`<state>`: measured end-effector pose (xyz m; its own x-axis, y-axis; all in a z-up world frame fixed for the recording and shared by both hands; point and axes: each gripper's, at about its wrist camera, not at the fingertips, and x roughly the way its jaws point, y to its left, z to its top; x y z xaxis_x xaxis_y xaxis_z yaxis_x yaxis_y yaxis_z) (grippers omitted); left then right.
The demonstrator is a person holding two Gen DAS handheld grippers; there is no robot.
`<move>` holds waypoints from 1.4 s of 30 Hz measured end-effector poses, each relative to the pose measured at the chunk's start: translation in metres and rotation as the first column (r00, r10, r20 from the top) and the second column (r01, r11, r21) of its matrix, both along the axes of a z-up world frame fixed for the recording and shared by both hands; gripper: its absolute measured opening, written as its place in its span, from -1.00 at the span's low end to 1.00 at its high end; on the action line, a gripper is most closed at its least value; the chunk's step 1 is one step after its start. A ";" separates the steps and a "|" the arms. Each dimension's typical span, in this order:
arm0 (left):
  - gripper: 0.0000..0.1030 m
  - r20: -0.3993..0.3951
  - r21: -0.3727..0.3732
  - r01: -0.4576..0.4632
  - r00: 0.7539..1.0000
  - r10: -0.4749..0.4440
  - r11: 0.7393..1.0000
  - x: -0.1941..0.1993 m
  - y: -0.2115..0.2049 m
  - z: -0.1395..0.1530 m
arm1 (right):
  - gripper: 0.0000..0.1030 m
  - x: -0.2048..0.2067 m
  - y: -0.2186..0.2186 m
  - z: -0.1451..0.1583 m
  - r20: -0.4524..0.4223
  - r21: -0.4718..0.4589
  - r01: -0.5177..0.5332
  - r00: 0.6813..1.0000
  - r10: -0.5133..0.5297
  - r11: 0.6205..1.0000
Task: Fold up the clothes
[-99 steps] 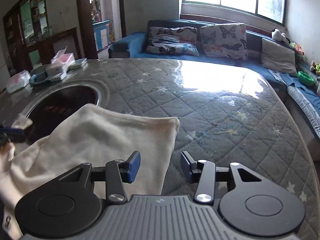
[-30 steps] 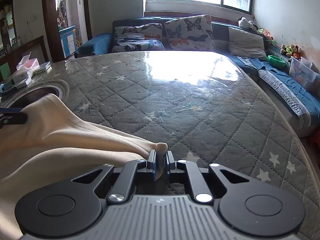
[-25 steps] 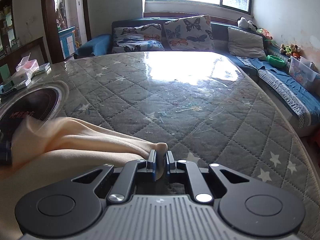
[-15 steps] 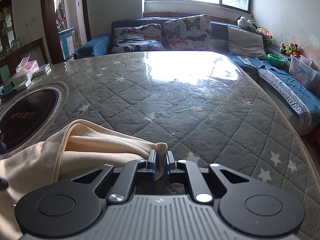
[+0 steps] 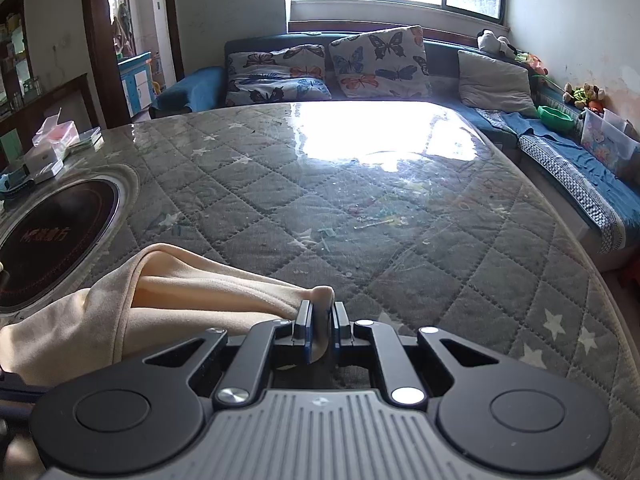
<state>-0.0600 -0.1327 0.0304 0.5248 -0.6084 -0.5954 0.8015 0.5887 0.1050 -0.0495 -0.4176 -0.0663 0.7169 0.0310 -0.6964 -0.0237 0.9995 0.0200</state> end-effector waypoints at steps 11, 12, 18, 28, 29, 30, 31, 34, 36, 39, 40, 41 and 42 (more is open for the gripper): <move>-0.88 -0.083 -0.133 -0.522 0.853 0.515 0.843 0.113 0.083 0.028 | -0.89 0.052 0.019 0.031 0.068 -0.031 -0.054 0.996 0.056 0.998; -0.88 -0.098 -0.133 -0.542 0.840 0.533 0.830 0.121 0.089 0.027 | -0.89 0.059 0.023 0.031 0.071 -0.037 -0.058 0.996 0.061 0.998; -0.85 -0.192 -0.109 -0.626 0.775 0.602 0.772 0.162 0.104 0.007 | -0.89 0.107 0.043 0.023 0.062 -0.061 -0.078 0.995 0.081 0.995; -0.81 -0.223 -0.131 -0.558 0.822 0.525 0.819 0.165 0.103 0.005 | -0.73 0.127 0.053 0.008 0.033 -0.091 -0.112 0.993 0.115 0.990; -0.81 -0.225 -0.131 -0.523 0.843 0.489 0.842 0.162 0.098 0.006 | -0.71 0.121 0.055 0.010 0.036 -0.088 -0.128 0.991 0.131 0.988; -0.81 -0.221 -0.119 -0.505 0.853 0.473 0.855 0.162 0.093 0.004 | -0.70 0.117 0.057 0.012 0.033 -0.083 -0.149 0.988 0.152 0.985; -0.81 -0.218 -0.108 -0.487 0.862 0.458 0.867 0.162 0.087 0.001 | -0.69 0.113 0.060 0.013 0.031 -0.074 -0.166 0.985 0.169 0.983; -0.82 -0.195 -0.069 -0.445 0.884 0.426 0.893 0.164 0.072 -0.007 | -0.66 0.106 0.071 0.014 0.019 -0.049 -0.219 0.975 0.220 0.975; -0.83 -0.128 -0.023 -0.448 0.888 0.442 0.894 0.165 0.065 -0.013 | -0.46 0.105 0.077 0.013 0.008 -0.040 -0.247 0.969 0.247 0.968; -0.84 -0.012 0.046 -0.507 0.862 0.508 0.861 0.168 0.064 -0.019 | -0.38 0.111 0.090 0.006 -0.008 -0.052 -0.281 0.960 0.281 0.958; -0.84 -0.001 0.045 -0.522 0.853 0.522 0.852 0.169 0.067 -0.020 | -0.37 0.114 0.092 0.004 -0.012 -0.050 -0.287 0.958 0.287 0.957; -0.84 0.019 0.047 -0.549 0.836 0.548 0.835 0.171 0.070 -0.020 | -0.36 0.116 0.094 0.002 -0.013 -0.048 -0.287 0.958 0.287 0.957; -0.84 0.038 0.049 -0.575 0.818 0.574 0.817 0.173 0.074 -0.020 | -0.35 0.118 0.095 0.000 -0.014 -0.045 -0.287 0.958 0.286 0.957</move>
